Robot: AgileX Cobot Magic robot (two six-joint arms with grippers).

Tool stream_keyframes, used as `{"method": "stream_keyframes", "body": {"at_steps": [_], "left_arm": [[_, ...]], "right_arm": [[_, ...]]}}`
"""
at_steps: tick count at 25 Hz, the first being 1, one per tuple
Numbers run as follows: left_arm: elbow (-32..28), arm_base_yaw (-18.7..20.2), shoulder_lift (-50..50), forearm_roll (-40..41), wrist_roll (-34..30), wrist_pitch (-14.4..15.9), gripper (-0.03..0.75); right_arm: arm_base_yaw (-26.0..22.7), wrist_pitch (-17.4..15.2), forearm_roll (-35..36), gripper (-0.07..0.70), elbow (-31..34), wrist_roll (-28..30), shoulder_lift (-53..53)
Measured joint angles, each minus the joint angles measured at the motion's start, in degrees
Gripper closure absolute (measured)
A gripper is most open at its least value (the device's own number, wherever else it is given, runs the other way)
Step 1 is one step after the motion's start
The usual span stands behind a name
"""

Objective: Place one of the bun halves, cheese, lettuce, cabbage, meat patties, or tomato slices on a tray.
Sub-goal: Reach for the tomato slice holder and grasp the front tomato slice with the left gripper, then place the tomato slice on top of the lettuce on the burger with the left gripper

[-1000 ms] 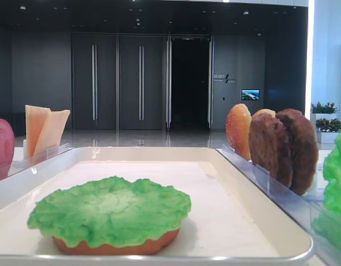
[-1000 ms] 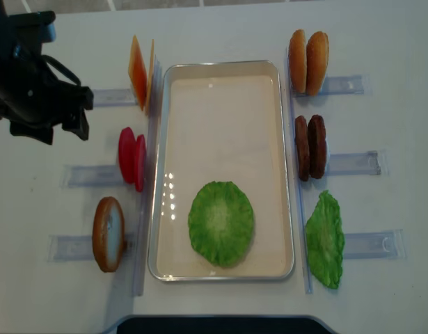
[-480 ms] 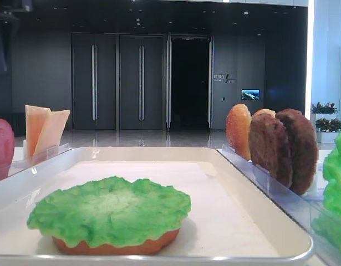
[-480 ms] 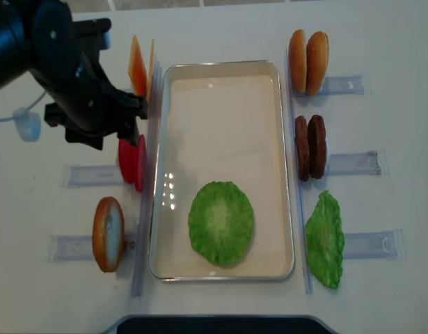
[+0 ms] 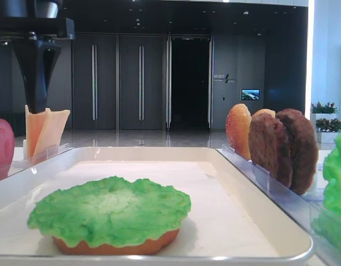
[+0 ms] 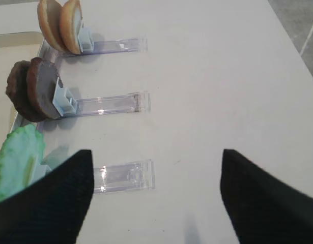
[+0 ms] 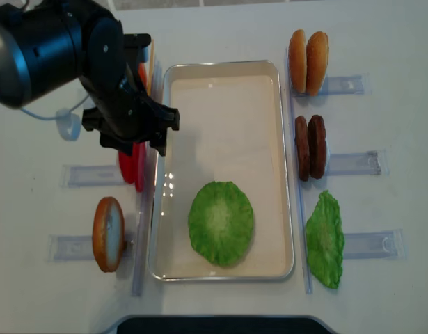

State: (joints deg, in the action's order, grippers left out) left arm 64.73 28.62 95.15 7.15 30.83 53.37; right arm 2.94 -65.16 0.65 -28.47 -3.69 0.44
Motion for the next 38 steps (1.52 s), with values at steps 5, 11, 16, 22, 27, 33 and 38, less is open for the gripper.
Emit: {"method": "stream_keyframes", "body": {"at_steps": [5,11,16,22,27,33,38], "left_arm": [[0.0,0.0,2.2,0.7,0.0,0.2,0.199],[0.0,0.1,3.9,2.8,0.0,1.0,0.199],[0.1,0.1,6.1,4.2,0.0,2.8,0.278],[0.5,0.1,6.8,5.6,0.0,3.1,0.538],[1.3,0.1,6.8,6.2,-1.1,4.4,0.666],[3.9,0.9,6.2,4.6,-2.4,8.4,0.667],[3.9,1.2,1.1,-2.6,-3.4,7.1,0.667]], "right_arm": [[0.0,0.0,0.0,0.107,0.0,0.0,0.0],[0.0,0.0,0.0,0.107,0.0,0.0,0.0],[0.0,0.0,0.0,0.107,0.0,0.0,0.0],[0.0,0.0,0.1,0.107,0.0,0.0,0.0],[0.0,0.0,0.1,0.107,0.0,0.0,0.0],[0.0,0.0,0.1,0.107,0.0,0.0,0.0],[0.0,0.0,0.1,0.107,0.0,0.0,0.0]]}}
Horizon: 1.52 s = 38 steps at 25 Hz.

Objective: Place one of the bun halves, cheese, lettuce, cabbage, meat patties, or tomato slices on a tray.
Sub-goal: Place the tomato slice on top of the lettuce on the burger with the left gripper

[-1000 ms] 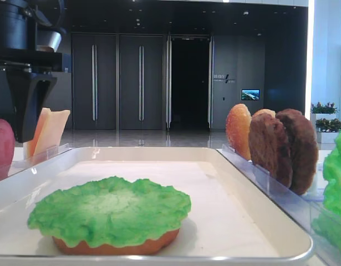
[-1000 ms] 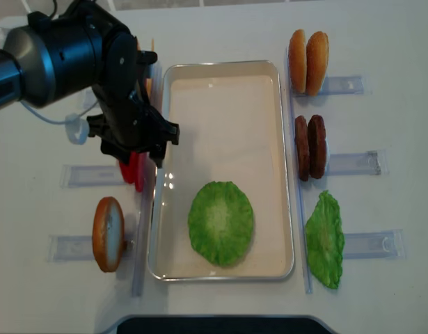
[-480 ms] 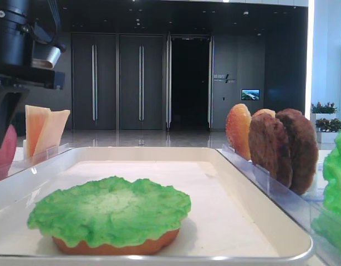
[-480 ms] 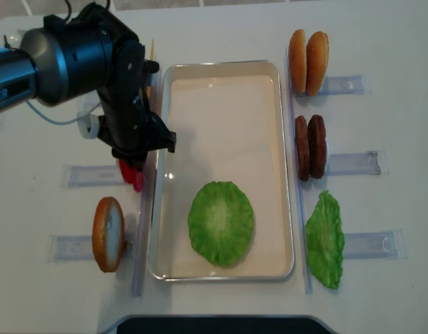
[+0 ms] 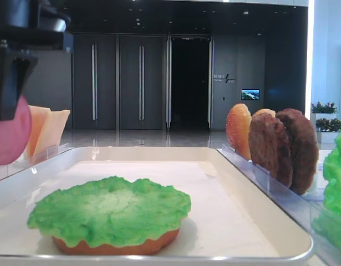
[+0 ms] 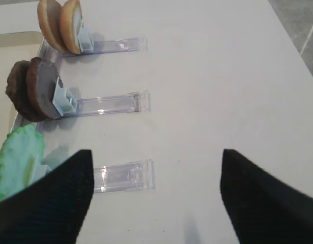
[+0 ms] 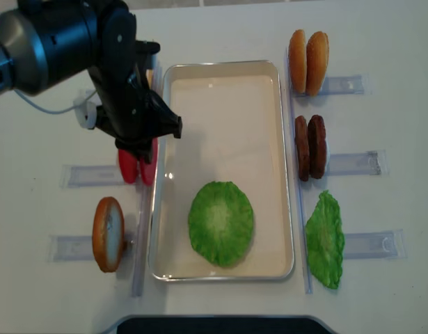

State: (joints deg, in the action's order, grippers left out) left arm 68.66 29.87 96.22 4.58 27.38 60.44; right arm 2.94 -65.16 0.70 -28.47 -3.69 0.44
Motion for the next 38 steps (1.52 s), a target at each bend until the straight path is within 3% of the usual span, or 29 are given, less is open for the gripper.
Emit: {"method": "stream_keyframes", "body": {"at_steps": [3,6,12,16,22,31,38], "left_arm": [[-1.8,0.1,-3.8,-5.6,-2.5,-3.0,0.667],[-6.3,0.1,-8.5,-14.2,-8.5,-8.2,0.667],[-18.7,0.2,-15.8,-37.1,-27.8,-18.2,0.667],[-25.9,0.2,-16.6,-52.3,-42.0,-22.7,0.667],[-31.7,0.2,-16.6,-70.3,-60.8,-25.4,0.667],[-32.0,0.2,-9.0,-74.6,-64.0,-26.1,0.668],[-32.0,0.2,-5.3,-81.0,-71.8,-25.9,0.668]], "right_arm": [[0.0,0.0,0.0,0.107,0.0,0.0,0.0],[0.0,0.0,0.0,0.107,0.0,0.0,0.0],[0.0,0.0,-0.1,0.107,0.0,0.0,0.0],[0.0,0.0,-0.1,0.107,0.0,0.0,0.0],[0.0,0.0,0.0,0.107,0.0,0.0,0.0],[0.0,0.0,0.0,0.107,0.0,0.0,0.0],[0.0,0.0,0.0,0.107,0.0,0.0,0.0]]}}
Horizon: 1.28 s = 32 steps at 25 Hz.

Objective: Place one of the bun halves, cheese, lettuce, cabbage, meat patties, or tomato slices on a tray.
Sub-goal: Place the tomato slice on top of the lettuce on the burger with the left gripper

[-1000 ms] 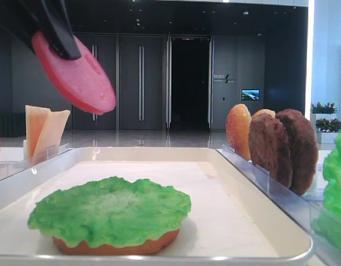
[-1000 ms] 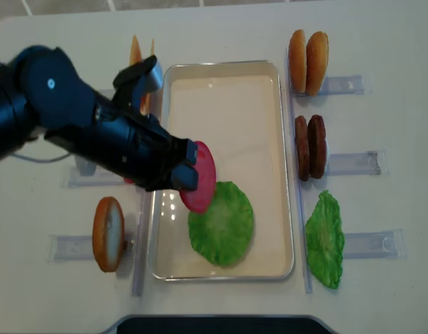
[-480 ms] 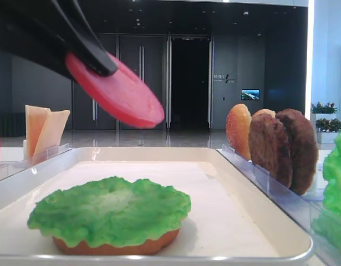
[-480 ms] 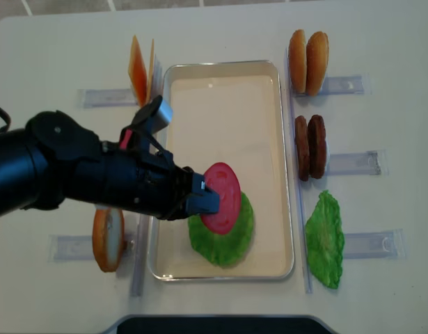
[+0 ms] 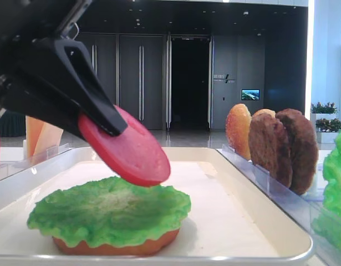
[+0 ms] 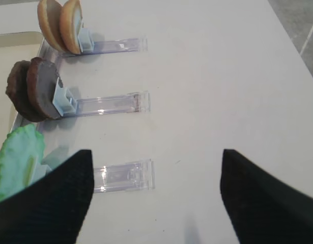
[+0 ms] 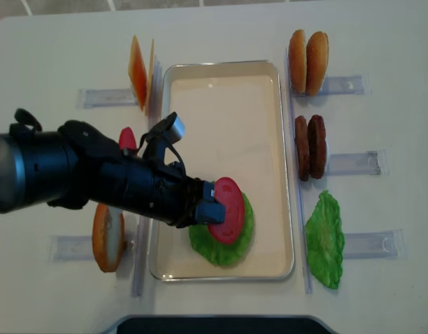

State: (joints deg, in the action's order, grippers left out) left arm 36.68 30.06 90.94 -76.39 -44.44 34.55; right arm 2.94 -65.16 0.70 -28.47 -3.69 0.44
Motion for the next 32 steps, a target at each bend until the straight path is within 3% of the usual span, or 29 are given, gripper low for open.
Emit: {"method": "stream_keyframes", "body": {"at_steps": [6,23,28,32], "left_arm": [[0.0,0.0,2.1,-1.9,-3.6,1.0,0.668],[0.0,0.0,2.6,-1.4,-3.9,1.2,0.659],[0.0,0.0,2.6,-0.9,-3.3,1.2,0.557],[1.0,0.0,2.6,3.7,1.6,1.8,0.444]], "right_arm": [[0.0,0.0,-0.1,0.107,0.0,0.0,0.0],[0.0,0.0,0.0,0.107,0.0,0.0,0.0],[0.0,0.0,0.0,0.107,0.0,0.0,0.0],[0.0,0.0,0.0,0.107,0.0,0.0,0.0]]}}
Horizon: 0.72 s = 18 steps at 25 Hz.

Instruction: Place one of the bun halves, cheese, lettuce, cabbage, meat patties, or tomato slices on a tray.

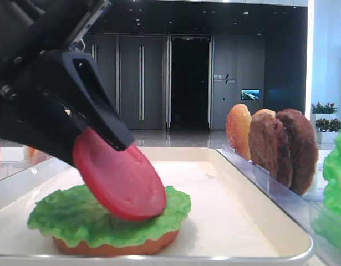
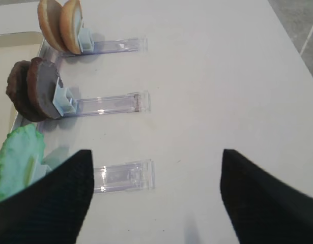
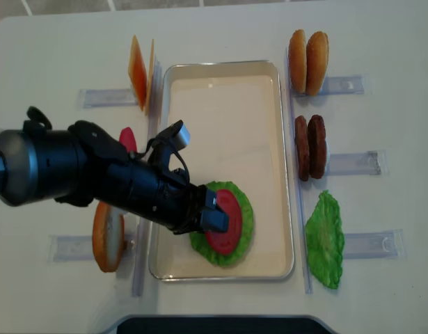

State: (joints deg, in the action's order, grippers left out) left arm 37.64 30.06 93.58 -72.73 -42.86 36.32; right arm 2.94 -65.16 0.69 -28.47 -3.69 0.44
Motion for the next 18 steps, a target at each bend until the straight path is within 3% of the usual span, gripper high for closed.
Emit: {"method": "stream_keyframes", "body": {"at_steps": [5,18], "left_arm": [[2.1,0.0,-1.8,10.8,11.3,0.3,0.356],[10.4,0.0,-13.3,43.4,40.4,4.5,0.339]], "right_arm": [[0.0,0.0,0.0,0.107,0.0,0.0,0.0],[0.0,0.0,0.0,0.107,0.0,0.0,0.0]]}}
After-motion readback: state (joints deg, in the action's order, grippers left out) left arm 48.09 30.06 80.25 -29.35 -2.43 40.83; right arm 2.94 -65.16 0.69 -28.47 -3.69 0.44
